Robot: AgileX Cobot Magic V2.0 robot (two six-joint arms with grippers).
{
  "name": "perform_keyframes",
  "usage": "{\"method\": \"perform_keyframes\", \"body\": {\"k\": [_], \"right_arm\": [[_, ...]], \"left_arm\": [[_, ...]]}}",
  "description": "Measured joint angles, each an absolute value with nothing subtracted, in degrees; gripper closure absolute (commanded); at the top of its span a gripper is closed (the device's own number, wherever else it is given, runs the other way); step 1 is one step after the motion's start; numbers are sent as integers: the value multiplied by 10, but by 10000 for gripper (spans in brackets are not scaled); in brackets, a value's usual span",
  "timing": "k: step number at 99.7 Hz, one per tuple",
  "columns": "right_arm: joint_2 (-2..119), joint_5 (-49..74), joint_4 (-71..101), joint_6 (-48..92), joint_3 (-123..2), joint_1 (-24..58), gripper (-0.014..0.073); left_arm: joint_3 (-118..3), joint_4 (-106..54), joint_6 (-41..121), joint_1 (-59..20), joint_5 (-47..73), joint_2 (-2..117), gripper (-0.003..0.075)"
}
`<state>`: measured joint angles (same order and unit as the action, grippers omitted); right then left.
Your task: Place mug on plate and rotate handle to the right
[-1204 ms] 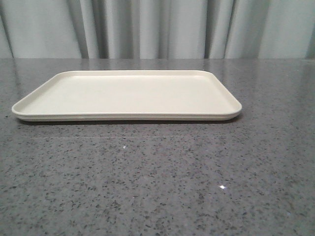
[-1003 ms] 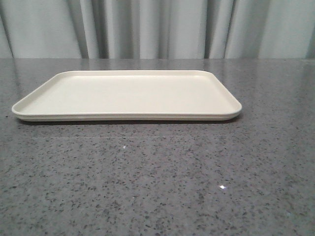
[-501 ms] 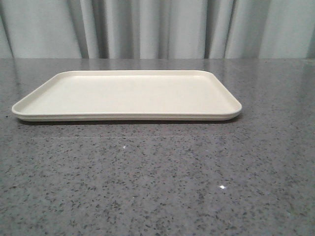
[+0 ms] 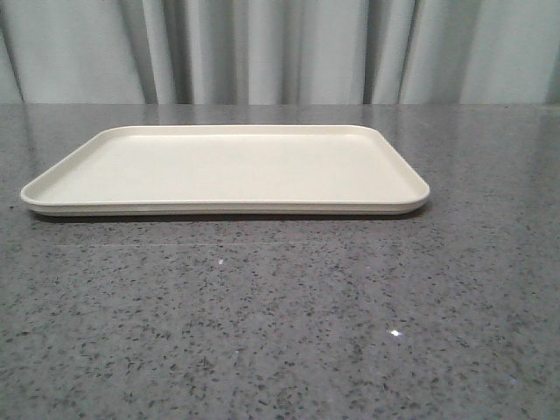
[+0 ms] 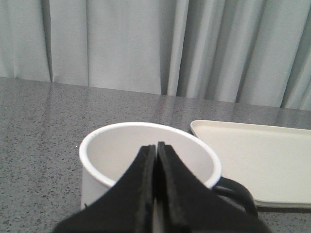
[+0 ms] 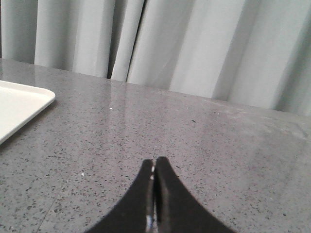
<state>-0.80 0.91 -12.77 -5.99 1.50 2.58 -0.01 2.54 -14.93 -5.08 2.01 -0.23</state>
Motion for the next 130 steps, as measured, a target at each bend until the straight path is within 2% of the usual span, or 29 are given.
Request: {"method": "perform_keyframes", "body": {"k": [61, 81, 110, 130], "right_arm": [[-8, -24, -115, -63, 15, 26, 713], [-8, -39, -76, -69, 7, 26, 713], [16, 15, -60, -71, -136, 26, 713], [76, 27, -60, -72, -220, 26, 713]], "left_arm": [[0, 30, -149, -51, -80, -2, 741], [-28, 18, -149, -51, -68, -2, 741], [-156, 16, -149, -51, 0, 3, 741], [-238, 17, -149, -51, 29, 61, 741]]}}
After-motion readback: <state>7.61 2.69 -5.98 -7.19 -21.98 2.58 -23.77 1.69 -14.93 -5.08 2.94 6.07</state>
